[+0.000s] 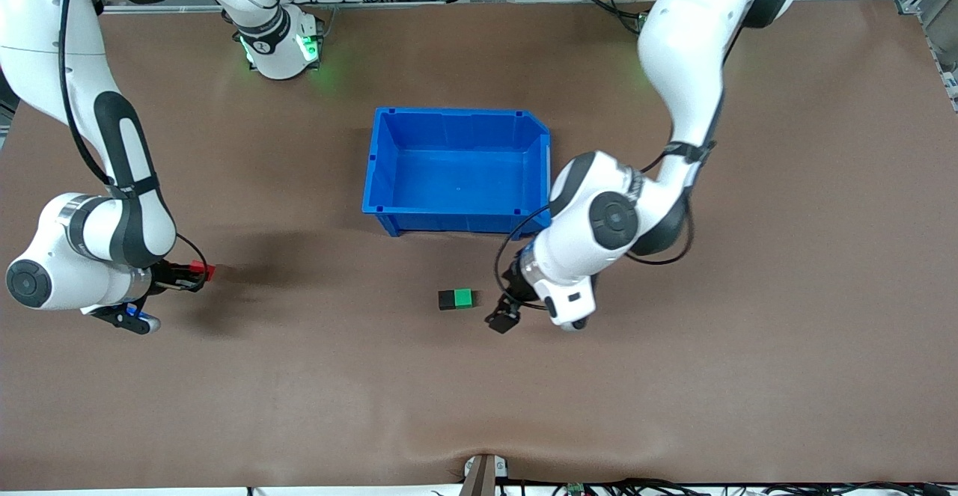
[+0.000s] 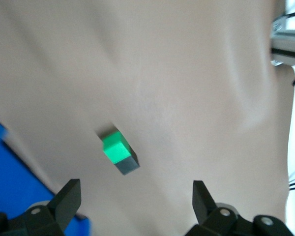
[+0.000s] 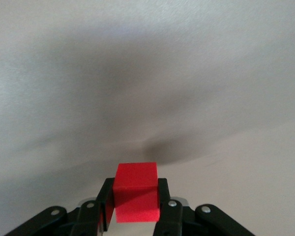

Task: Attach green and red cubes to black cube
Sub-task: 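Open the left gripper and lift it off the green cube, then withdraw the left gripper while the right gripper lifts the red cube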

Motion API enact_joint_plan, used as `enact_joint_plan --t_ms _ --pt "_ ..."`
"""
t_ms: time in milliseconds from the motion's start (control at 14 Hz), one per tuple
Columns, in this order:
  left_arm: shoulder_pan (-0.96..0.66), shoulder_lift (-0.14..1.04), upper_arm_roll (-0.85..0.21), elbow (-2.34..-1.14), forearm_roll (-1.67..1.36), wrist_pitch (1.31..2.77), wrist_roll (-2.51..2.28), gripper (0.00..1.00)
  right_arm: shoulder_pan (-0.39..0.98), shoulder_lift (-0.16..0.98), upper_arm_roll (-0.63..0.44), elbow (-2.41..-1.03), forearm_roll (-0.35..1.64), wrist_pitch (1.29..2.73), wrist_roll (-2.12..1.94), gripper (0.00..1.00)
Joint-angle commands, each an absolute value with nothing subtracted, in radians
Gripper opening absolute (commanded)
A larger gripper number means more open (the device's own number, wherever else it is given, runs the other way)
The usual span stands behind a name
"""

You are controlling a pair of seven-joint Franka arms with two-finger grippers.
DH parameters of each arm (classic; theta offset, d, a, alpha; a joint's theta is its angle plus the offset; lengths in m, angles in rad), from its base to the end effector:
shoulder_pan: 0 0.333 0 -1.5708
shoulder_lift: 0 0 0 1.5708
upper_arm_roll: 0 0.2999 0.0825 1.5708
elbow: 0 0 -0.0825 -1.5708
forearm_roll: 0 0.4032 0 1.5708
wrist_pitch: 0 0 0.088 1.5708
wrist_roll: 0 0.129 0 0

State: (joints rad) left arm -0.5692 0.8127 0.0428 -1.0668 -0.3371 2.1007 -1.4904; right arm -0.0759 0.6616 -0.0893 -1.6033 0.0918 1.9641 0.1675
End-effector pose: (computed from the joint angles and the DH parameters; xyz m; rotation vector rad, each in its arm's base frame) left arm 0.6741 -0.4296 0.3321 2.3993 1.4480 -0.1684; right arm 0.6512 -0.0968 0.1765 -3.0332 0.5678 0.4623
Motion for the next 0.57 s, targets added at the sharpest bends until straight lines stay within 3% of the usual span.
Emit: enact_joint_plan --t_ms 0,500 --pt "-0.575 0.694 0.060 -1.117 -0.284 1.991 -1.337 1.00 -0.077 0.646 -0.090 -1.595 0.123 1.928 0.184 0.00" --pt "-0.417 0.568 0.061 -1.120 -0.279 1.699 -1.203 1.00 -0.074 0.626 -0.089 -1.595 0.133 1.921 0.310 0.00"
